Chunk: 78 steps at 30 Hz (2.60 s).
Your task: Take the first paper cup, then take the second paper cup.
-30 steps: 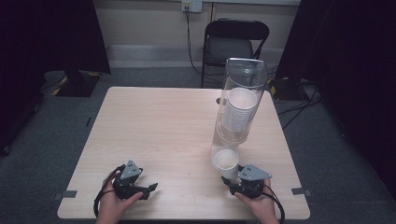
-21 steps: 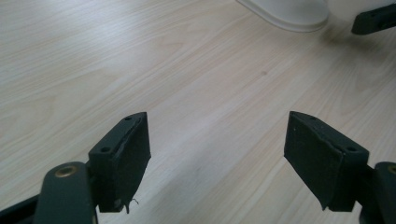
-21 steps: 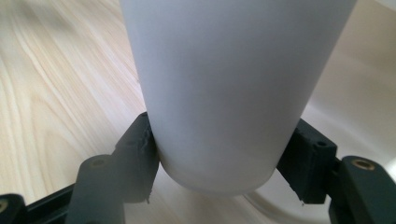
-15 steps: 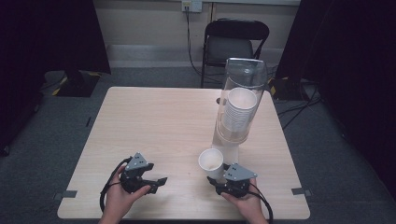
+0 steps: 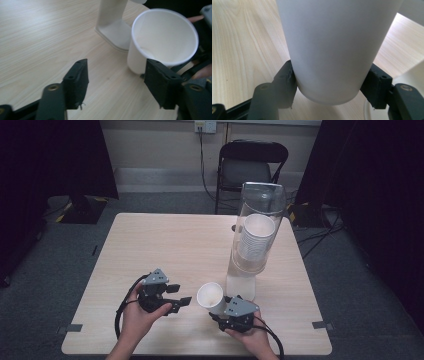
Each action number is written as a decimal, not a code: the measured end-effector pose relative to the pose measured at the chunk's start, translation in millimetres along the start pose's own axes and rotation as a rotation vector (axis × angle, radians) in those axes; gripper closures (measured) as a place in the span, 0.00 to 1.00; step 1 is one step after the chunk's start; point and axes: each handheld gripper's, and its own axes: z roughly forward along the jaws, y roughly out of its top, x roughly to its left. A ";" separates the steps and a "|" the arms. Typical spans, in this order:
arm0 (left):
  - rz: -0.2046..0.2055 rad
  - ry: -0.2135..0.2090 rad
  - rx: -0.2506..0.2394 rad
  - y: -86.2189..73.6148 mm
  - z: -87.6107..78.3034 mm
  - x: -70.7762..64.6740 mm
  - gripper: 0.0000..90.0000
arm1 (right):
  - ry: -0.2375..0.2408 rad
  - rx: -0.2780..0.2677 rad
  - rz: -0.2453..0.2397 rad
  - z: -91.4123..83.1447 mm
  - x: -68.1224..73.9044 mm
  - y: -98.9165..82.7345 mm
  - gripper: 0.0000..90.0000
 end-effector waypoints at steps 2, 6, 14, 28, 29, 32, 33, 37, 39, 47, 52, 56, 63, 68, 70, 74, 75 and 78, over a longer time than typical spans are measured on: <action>0.006 -0.019 0.019 6.3 3.1 -1.3 0.45 | 0.019 0.000 -0.013 4.5 3.9 3.1 0.40; -0.019 -0.052 0.023 12.2 4.7 -1.0 0.52 | 0.021 0.005 -0.003 8.7 3.5 2.6 0.40; -0.056 -0.087 0.063 13.5 12.8 -1.6 0.59 | 0.035 0.009 -0.044 16.5 8.1 7.3 0.40; -0.168 -0.006 0.152 16.7 9.8 12.6 0.98 | -0.005 0.030 0.000 18.6 8.0 6.3 0.29; -0.179 0.001 0.162 16.7 8.9 16.1 0.98 | -0.017 0.035 0.005 16.5 6.4 4.2 0.28; -0.214 0.055 0.186 17.0 3.7 30.6 0.98 | -0.041 0.036 0.027 10.7 1.7 0.0 0.28; -0.233 0.071 0.180 17.4 1.6 34.9 0.98 | -0.055 0.035 0.032 8.2 -0.7 -1.1 0.27; -0.257 0.167 0.191 18.6 -4.9 52.5 0.97 | -0.107 0.010 0.113 -4.4 -16.6 -7.0 0.27; -0.279 0.194 0.191 17.9 -5.7 59.5 0.97 | -0.109 0.007 0.129 -6.2 -18.8 -7.9 0.28; -0.301 0.255 0.199 13.2 1.2 76.4 0.89 | -0.158 -0.023 0.201 -20.2 -35.9 -14.3 0.29; -0.304 0.239 0.169 9.6 3.9 77.6 0.77 | -0.184 -0.025 0.219 -28.3 -43.1 -17.5 0.29; -0.293 0.202 0.145 6.1 -2.1 77.0 0.65 | -0.200 -0.029 0.234 -32.8 -47.6 -21.0 0.29; -0.192 0.149 0.089 2.0 -25.4 64.7 0.39 | -0.234 -0.007 0.240 -38.9 -54.4 -24.3 0.28; -0.129 0.131 0.090 -20.3 -41.1 60.3 0.27 | -0.277 -0.014 0.279 -46.0 -62.7 -28.0 0.27; -0.110 0.124 0.099 -31.3 -43.8 59.5 0.26 | -0.286 -0.014 0.289 -48.0 -65.3 -27.6 0.27; -0.093 0.119 0.096 -60.7 -42.1 58.0 0.22 | -0.295 0.001 0.307 -48.2 -69.7 -27.8 0.26; -0.091 0.114 0.101 -68.4 -39.4 58.6 0.22 | -0.296 0.003 0.314 -47.6 -70.6 -28.2 0.26; -0.088 0.107 0.102 -90.2 -29.3 61.4 0.22 | -0.309 0.012 0.329 -46.6 -72.9 -28.6 0.24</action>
